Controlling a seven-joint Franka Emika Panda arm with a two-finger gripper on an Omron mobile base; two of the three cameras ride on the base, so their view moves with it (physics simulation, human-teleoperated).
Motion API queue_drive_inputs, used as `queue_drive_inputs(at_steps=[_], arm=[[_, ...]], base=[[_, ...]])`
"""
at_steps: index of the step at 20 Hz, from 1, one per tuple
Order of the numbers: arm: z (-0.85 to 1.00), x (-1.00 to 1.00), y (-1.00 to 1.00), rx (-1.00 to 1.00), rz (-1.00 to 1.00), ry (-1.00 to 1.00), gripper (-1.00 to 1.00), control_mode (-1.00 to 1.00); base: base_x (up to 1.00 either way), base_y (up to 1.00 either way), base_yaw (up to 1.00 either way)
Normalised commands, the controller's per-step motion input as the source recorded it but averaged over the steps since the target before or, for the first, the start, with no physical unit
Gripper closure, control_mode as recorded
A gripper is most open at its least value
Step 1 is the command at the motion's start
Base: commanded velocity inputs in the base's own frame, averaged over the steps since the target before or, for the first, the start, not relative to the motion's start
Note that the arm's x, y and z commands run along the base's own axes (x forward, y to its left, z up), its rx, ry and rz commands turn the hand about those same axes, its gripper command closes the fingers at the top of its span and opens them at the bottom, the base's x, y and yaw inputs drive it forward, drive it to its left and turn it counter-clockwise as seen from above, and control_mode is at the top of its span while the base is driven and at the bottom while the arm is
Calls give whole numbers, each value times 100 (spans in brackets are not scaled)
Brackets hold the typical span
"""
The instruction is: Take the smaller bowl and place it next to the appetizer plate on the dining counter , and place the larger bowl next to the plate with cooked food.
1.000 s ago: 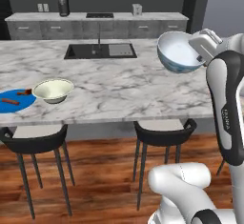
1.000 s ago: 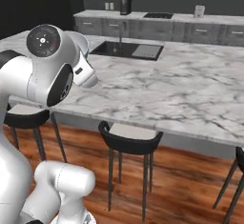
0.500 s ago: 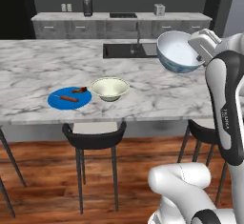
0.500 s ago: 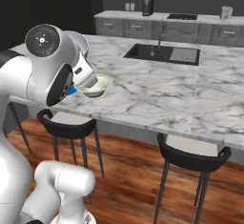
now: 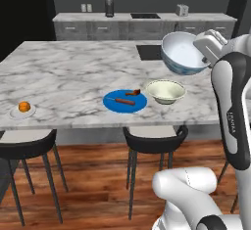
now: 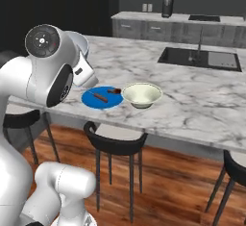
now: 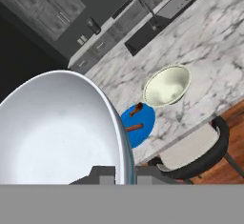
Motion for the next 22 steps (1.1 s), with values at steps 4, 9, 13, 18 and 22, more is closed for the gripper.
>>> queue_drive_inputs(at_steps=[4,9,13,18,22], arm=[[0,0,0,0,0,0,100,100],[0,0,0,0,0,0,100,100],[0,0,0,0,0,0,100,100],[0,0,0,0,0,0,100,100],[0,0,0,0,0,0,100,100]], base=[[40,100,0],[36,100,0],[47,100,0],[42,80,-1],[47,54,0]])
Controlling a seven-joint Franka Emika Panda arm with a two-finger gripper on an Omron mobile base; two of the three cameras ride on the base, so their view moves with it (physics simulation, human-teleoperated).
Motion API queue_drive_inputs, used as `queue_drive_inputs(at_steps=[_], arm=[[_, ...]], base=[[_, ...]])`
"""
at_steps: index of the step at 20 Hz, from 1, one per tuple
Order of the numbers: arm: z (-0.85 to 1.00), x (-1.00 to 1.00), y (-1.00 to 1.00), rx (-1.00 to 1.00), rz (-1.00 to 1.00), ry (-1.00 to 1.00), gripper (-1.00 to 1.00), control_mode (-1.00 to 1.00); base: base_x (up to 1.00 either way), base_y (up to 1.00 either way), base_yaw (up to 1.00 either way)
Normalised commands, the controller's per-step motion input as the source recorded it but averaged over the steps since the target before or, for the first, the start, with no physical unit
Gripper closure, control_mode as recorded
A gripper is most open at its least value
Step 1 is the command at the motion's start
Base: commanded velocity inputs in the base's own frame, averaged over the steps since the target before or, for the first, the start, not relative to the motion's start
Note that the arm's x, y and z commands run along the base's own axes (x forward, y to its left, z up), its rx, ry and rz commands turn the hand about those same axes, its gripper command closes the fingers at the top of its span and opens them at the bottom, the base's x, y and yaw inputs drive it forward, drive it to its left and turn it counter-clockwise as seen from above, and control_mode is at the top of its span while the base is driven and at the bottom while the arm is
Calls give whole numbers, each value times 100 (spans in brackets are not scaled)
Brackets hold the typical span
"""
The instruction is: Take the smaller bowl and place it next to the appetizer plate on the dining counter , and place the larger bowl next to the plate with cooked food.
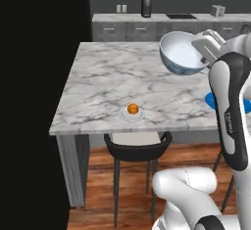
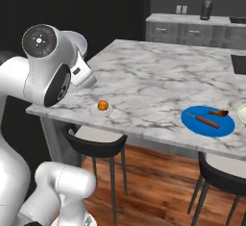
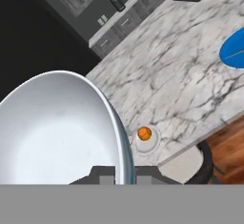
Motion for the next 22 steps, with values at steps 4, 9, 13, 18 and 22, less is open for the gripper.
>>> queue_drive_inputs(at_steps=[4,9,13,18,22], arm=[[0,0,0,0,0,0,100,100],[0,0,0,0,0,0,100,100],[0,0,0,0,0,0,100,100],[0,0,0,0,0,0,100,100],[-35,0,0,-7,-6,1,100,-100]], base=[[51,3,-3],[58,0,-4],[68,15,-8],[57,21,-10],[3,2,-3]])
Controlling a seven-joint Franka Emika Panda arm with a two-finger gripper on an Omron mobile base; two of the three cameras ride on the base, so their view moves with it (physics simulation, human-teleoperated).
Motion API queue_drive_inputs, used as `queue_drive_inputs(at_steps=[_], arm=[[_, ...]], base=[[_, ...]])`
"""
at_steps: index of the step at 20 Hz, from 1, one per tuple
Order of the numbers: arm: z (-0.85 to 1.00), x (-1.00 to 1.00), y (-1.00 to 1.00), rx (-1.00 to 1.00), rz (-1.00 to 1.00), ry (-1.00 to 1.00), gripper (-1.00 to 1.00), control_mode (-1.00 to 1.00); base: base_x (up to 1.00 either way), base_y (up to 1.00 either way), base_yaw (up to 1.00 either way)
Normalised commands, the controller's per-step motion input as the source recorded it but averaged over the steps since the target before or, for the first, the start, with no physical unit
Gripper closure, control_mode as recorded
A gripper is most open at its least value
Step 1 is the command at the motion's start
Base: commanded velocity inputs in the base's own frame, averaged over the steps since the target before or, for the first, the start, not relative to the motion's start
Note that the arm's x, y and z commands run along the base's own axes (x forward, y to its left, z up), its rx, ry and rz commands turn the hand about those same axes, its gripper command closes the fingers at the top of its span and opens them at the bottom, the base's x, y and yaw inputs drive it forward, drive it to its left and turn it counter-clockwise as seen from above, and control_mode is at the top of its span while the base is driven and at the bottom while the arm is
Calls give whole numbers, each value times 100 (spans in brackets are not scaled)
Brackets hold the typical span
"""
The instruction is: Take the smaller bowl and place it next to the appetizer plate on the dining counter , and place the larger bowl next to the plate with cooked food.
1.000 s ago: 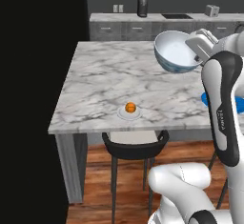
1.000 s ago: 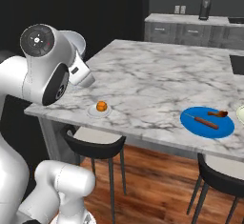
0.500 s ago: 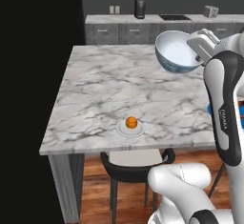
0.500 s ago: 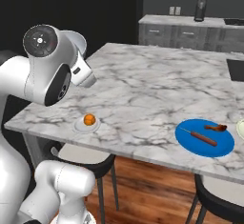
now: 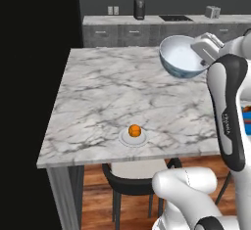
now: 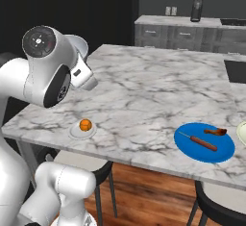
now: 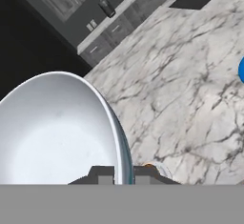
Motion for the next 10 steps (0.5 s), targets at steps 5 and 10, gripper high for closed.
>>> queue_drive_inputs(at_steps=[5,10], arm=[[-51,0,0,-9,-4,11,100,-100],[-55,0,-14,-6,-1,11,100,-100]], base=[[0,0,0],[0,0,0]])
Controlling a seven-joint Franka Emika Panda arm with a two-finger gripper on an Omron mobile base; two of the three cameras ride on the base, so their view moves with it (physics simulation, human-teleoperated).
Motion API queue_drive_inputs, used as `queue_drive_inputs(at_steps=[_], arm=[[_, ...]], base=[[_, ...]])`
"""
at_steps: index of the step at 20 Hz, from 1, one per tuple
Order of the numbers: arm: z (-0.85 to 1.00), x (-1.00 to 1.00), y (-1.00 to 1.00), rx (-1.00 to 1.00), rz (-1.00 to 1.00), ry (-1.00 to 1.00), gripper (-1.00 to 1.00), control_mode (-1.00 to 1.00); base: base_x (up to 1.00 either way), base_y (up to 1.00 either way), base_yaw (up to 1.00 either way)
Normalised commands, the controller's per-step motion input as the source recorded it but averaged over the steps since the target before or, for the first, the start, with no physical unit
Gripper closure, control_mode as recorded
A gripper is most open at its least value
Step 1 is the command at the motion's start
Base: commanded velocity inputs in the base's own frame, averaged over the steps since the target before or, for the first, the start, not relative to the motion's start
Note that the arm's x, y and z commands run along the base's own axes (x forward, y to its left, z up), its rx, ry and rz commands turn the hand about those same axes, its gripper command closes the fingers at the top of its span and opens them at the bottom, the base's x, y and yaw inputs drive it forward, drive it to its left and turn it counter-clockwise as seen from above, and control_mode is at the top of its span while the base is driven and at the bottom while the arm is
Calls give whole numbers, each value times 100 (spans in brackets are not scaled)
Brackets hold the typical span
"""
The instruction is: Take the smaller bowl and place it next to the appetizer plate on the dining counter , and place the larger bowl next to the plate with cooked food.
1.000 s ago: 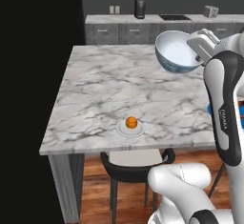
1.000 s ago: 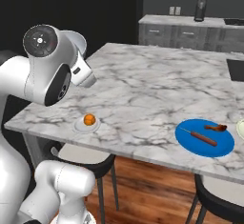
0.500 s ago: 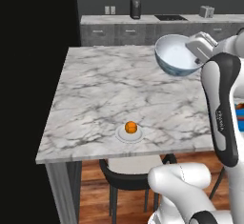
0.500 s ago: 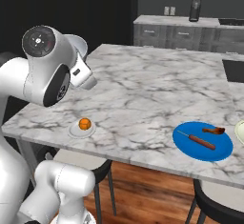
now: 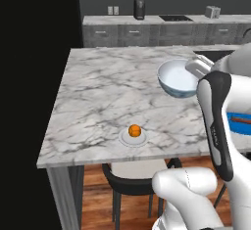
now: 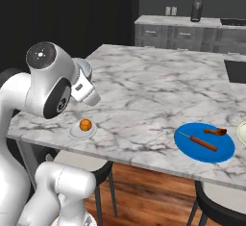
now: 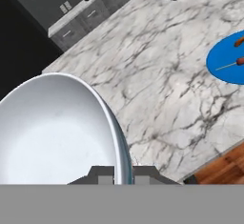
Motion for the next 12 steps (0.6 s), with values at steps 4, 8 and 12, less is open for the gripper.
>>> queue_drive_inputs(at_steps=[4,8,12], arm=[[-58,0,-20,-1,0,14,100,-100],[-56,0,-15,0,0,23,100,-100],[-48,0,-29,5,0,22,100,-100]], base=[[0,0,0],[0,0,0],[0,0,0]])
